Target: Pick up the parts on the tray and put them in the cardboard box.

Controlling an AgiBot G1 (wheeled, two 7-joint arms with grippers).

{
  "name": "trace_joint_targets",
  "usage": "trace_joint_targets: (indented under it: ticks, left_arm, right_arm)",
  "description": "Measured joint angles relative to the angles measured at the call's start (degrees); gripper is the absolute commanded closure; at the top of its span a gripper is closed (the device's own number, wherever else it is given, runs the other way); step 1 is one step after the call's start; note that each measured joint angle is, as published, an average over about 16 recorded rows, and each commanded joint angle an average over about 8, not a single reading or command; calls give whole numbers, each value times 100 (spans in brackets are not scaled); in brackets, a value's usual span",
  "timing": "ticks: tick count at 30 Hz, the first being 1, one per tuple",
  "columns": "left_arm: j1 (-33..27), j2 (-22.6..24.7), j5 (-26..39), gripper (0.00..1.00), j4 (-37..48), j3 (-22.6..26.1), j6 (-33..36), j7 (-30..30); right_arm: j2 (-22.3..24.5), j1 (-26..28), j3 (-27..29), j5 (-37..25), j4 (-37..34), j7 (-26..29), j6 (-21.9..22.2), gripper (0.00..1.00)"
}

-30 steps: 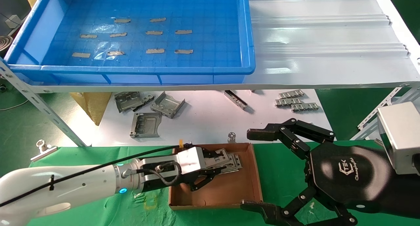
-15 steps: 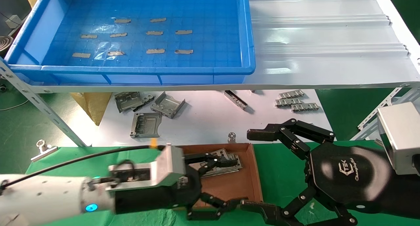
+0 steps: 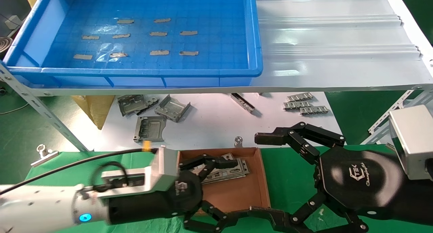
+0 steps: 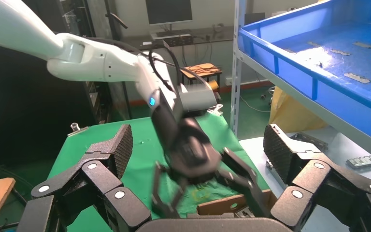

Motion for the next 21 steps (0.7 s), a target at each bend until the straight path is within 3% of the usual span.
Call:
trace_joint_targets:
  ticks: [21]
  left_arm:
    - [69, -698, -198, 0, -478, -713, 513, -593]
  right_arm:
    - [0, 1, -2, 1, -2, -1, -1, 0]
